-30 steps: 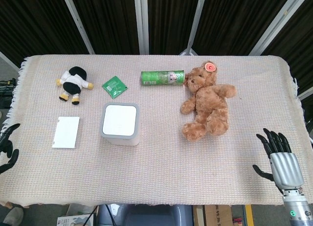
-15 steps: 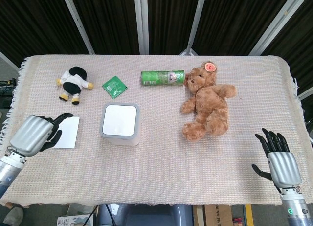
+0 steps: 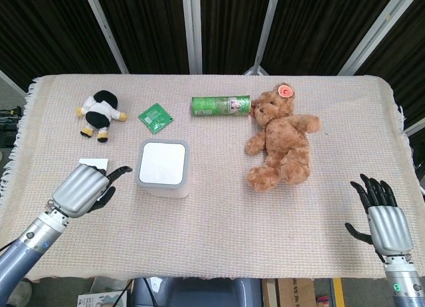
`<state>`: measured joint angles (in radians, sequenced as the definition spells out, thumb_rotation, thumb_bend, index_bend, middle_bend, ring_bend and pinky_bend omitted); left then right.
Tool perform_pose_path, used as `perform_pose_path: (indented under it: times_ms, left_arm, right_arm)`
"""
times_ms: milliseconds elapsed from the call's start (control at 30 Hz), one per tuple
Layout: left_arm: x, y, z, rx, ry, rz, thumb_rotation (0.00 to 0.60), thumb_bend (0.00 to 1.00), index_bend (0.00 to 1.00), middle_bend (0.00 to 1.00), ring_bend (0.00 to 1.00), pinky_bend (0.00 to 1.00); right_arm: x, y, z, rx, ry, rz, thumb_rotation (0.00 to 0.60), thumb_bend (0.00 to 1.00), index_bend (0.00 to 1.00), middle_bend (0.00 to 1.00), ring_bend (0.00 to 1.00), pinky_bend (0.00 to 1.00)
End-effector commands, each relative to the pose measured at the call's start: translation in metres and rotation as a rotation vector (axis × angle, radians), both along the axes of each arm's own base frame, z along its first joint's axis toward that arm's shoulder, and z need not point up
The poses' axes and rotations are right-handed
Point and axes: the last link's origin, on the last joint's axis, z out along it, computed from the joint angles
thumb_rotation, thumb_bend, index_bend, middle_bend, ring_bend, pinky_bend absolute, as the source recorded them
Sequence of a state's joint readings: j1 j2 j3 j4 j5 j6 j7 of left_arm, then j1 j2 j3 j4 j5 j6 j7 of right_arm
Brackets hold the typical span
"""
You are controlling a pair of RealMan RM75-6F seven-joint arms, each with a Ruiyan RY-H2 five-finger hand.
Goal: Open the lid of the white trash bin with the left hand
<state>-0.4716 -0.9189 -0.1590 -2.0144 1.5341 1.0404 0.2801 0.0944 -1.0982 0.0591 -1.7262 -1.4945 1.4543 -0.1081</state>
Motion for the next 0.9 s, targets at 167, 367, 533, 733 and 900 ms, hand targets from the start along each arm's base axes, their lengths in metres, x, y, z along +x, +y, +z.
perform_pose_path:
  times_ms: [167, 367, 533, 733, 900]
  left_arm:
    - [0.010, 0.009, -0.014, -0.020, 0.005, -0.004, 0.600, 0.75, 0.24, 0.83, 0.68, 0.71]
    - [0.022, 0.017, -0.023, -0.039, 0.016, -0.014, 0.600, 0.74, 0.24, 0.83, 0.68, 0.70]
    - [0.032, 0.017, -0.030, -0.058, 0.042, -0.030, 0.600, 0.74, 0.24, 0.83, 0.68, 0.71]
    - [0.037, 0.013, -0.039, -0.081, 0.057, -0.031, 0.600, 0.74, 0.24, 0.83, 0.68, 0.71]
    - [0.034, 0.013, -0.042, -0.079, 0.070, -0.019, 0.600, 0.74, 0.24, 0.83, 0.68, 0.71]
  right_arm:
    - [-0.003, 0.001, 0.002, 0.001, 0.006, -0.005, 0.600, 0.19, 0.15, 0.04, 0.00, 0.00]
    - [-0.005, 0.001, 0.003, 0.004, 0.007, -0.012, 0.600, 0.19, 0.15, 0.04, 0.00, 0.00]
    - [-0.006, 0.002, 0.005, 0.002, 0.008, -0.013, 0.600, 0.19, 0.15, 0.04, 0.00, 0.00]
    - [-0.007, 0.004, 0.008, -0.005, 0.004, -0.009, 0.600, 0.19, 0.15, 0.04, 0.00, 0.00]
    - [-0.008, 0.005, 0.010, -0.009, 0.001, -0.010, 0.600, 0.19, 0.15, 0.04, 0.00, 0.00]
